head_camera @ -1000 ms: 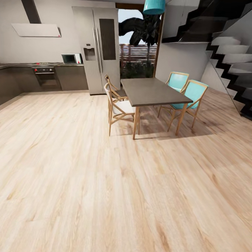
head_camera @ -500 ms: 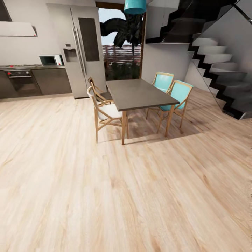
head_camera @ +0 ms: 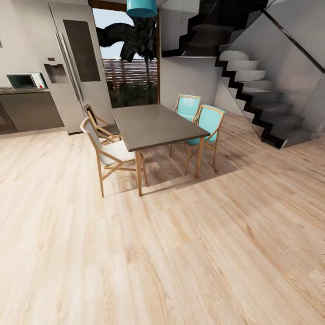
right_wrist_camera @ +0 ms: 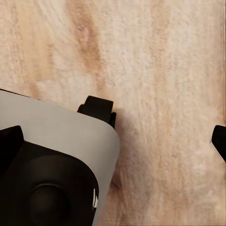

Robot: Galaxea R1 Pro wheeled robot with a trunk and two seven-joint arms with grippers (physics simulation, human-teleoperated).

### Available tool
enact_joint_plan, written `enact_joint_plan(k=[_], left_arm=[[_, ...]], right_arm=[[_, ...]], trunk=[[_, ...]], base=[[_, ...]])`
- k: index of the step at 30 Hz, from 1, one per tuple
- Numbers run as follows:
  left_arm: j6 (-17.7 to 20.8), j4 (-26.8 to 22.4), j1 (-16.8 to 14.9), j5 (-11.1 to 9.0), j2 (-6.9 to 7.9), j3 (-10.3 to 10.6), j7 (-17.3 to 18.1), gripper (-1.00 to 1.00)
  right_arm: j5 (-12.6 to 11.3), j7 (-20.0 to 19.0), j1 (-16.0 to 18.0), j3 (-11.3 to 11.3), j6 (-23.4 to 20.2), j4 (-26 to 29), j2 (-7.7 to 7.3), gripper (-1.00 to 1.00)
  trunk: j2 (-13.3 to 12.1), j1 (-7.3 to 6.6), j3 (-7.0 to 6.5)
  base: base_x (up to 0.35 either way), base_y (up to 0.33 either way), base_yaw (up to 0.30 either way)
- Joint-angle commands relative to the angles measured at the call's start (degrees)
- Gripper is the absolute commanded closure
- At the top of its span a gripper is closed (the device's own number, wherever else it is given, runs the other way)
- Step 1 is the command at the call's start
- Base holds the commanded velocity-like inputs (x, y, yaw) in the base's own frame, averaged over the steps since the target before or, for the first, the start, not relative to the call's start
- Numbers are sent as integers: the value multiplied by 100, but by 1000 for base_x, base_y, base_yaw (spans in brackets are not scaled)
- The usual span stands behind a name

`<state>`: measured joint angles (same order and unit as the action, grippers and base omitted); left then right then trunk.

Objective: Place each of the two pumpkins and all three candles from the living room inside a cabinet in the living room (use any cabinet), then make sure every cabinet is closed, and position the cauldron so it is next to a table in the living room.

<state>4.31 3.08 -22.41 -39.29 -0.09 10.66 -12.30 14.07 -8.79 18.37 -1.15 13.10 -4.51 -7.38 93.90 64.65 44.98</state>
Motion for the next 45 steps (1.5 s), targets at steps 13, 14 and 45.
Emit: enact_joint_plan(k=[13, 14, 45], left_arm=[[3, 0, 2, 0, 0, 0, 0, -100], [5, 0, 1, 0, 0, -1, 0, -100], [2, 0, 0, 0, 0, 2, 5, -100]], right_arm=[[-1, 0, 0, 1, 7, -6, 0, -100], [-1, 0, 0, 1, 8, -6, 0, -100], [9, -8, 0, -3, -8, 5, 6, -100]], trunk=[[0, 0, -26], [0, 0, -28], [0, 0, -50]], base=[[329, 0, -282], [329, 0, -282], [329, 0, -170]])
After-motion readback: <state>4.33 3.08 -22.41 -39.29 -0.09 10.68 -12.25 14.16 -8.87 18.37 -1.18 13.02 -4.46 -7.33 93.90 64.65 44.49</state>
